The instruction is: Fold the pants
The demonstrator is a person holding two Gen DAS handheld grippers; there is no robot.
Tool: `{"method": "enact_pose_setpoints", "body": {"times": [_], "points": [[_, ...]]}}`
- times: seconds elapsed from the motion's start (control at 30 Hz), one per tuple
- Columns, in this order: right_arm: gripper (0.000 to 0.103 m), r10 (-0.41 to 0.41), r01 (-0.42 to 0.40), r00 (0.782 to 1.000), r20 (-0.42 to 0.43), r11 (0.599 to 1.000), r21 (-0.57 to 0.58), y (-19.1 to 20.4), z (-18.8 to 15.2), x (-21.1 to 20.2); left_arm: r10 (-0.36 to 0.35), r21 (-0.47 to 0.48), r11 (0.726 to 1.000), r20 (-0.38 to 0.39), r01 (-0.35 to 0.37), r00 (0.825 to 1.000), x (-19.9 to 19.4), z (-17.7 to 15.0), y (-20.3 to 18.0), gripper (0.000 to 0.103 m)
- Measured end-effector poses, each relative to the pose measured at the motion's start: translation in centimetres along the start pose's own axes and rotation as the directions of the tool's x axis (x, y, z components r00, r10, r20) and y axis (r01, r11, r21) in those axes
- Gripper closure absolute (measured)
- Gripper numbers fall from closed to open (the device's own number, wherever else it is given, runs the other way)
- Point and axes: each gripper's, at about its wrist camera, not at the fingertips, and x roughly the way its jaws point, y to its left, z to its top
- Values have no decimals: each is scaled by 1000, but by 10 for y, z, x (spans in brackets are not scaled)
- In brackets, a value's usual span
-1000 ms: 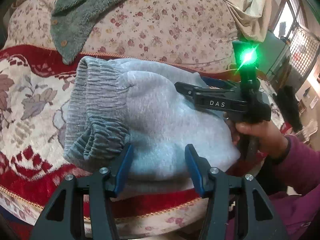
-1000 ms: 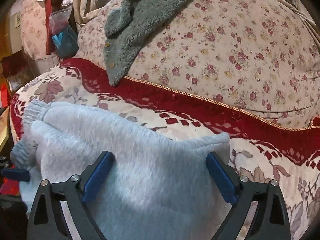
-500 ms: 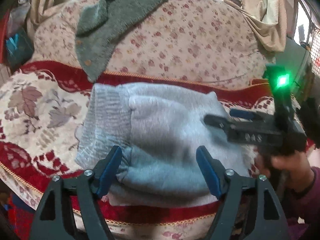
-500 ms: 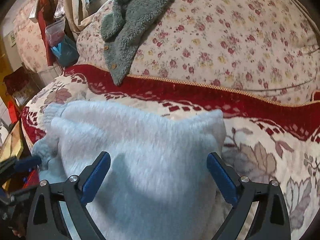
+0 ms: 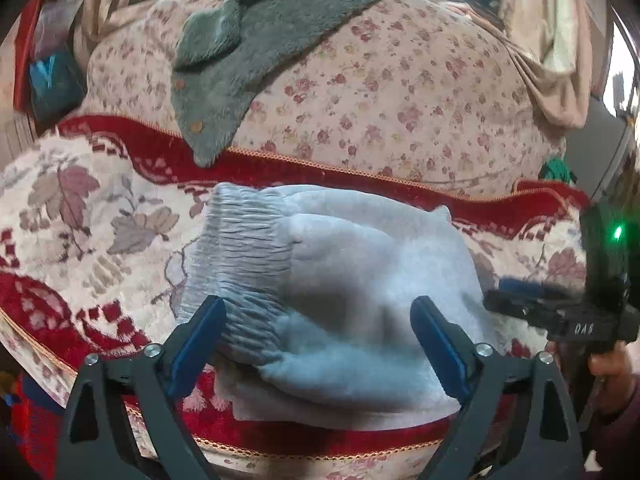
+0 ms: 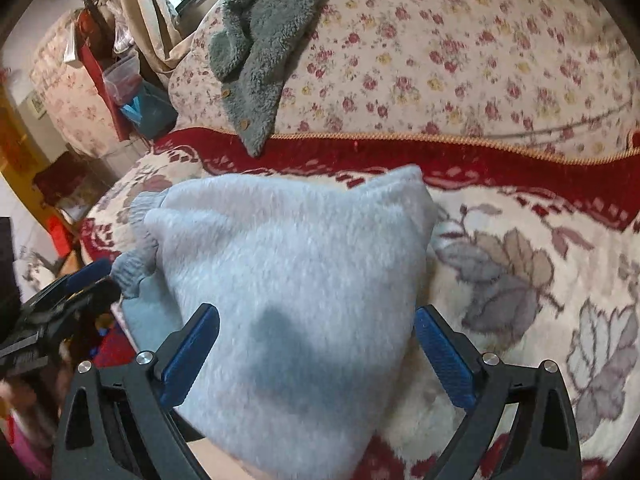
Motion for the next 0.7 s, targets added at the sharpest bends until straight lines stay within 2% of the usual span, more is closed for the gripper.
{"method": "enact_pose_setpoints", "body": {"times": [0.17, 0.23, 0.33, 0.53, 0.63, 0.67, 0.7], "points": [[0, 49, -43, 997, -58, 995, 94, -25, -7, 14, -100, -153, 984, -29, 94, 995, 14, 4, 42, 7], [0, 93, -82, 993, -73, 986, 142, -33, -9, 22, -96, -170, 981, -30, 89, 995, 19, 3, 52, 7], [0, 173, -153, 981, -89, 969, 192, -40, -12, 35, -152, -201, 970, -50, 139, 987, 32, 0, 66, 6], [0, 273, -241, 958, -86, 931, 273, -50, -15, 54, -178, -187, 969, -67, 163, 982, 52, -7, 73, 2], [0, 315, -276, 945, -86, 911, 305, -54, -15, 64, -216, -182, 965, -148, 188, 965, 73, -13, 68, 2], [0, 327, -286, 941, -85, 905, 315, -55, -14, 67, -202, -171, 970, -187, 170, 961, 84, -18, 64, 2], [0, 339, -296, 937, -84, 898, 325, -56, -14, 70, -184, -158, 975, -190, 155, 964, 89, -21, 61, 0]]}}
